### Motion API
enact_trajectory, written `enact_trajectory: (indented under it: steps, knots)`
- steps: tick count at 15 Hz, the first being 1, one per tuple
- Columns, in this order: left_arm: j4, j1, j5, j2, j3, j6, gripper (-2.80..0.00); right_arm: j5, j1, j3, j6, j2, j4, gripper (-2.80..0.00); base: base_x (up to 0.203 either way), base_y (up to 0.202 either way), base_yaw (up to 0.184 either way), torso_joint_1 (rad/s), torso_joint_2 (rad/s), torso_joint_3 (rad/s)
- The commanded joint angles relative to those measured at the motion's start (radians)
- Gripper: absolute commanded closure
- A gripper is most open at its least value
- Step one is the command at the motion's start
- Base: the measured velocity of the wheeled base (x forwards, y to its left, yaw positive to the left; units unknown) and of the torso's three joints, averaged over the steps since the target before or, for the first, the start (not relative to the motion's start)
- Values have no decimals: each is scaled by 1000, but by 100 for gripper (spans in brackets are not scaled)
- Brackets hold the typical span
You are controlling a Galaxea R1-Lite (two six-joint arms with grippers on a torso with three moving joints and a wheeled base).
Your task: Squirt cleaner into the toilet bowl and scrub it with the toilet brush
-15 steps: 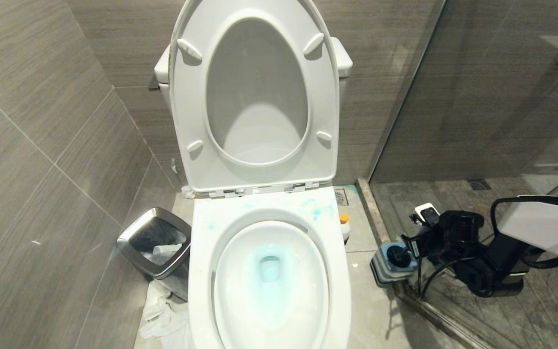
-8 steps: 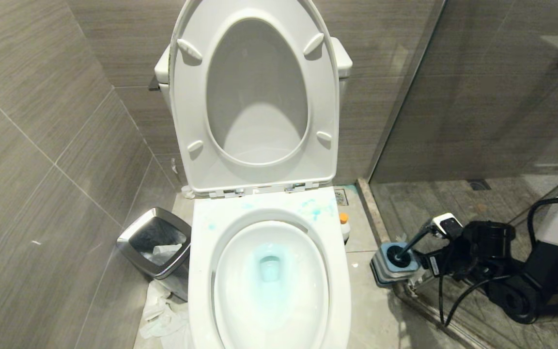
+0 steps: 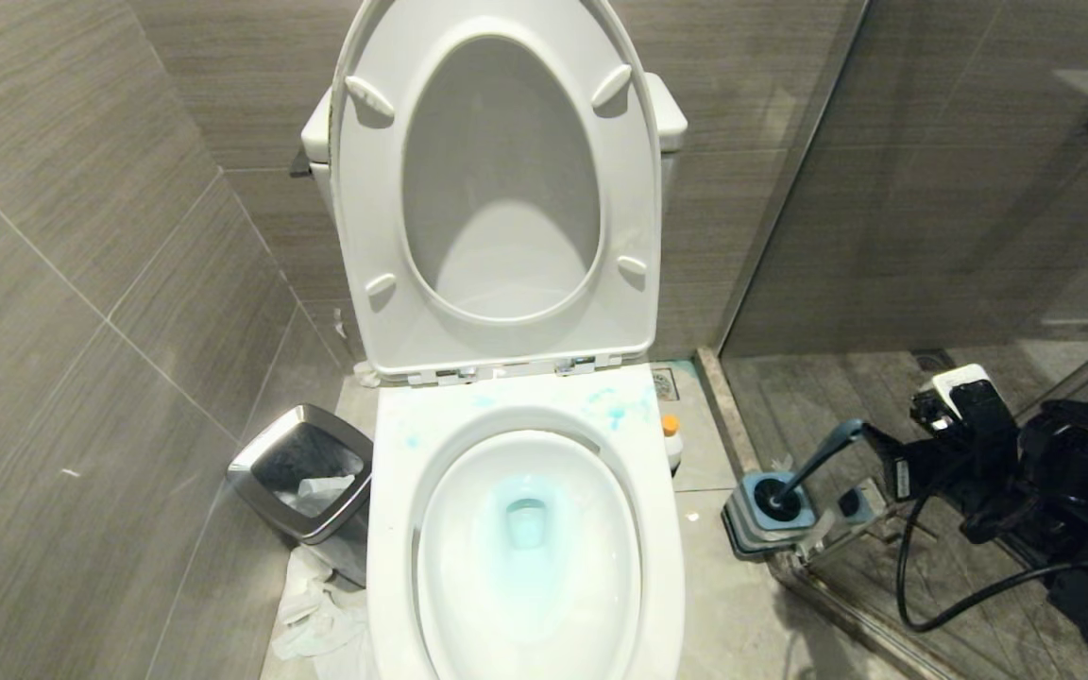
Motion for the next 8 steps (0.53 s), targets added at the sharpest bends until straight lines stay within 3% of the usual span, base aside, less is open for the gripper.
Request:
enact_trajectory:
  steps: [1, 6, 8]
  knots:
    - [0, -1, 0, 1, 1, 0, 0, -3, 1, 18, 19, -112, -9, 0, 0, 0, 0, 0, 0, 0]
    - [0, 0, 0, 1, 0, 0, 0, -56, 1, 78, 28, -263, -12, 0, 0, 0, 0, 0, 0, 0]
    - [0, -1, 0, 1, 0, 0, 0, -146, 1, 83, 28, -331, -11, 0, 0, 0, 0, 0, 0, 0]
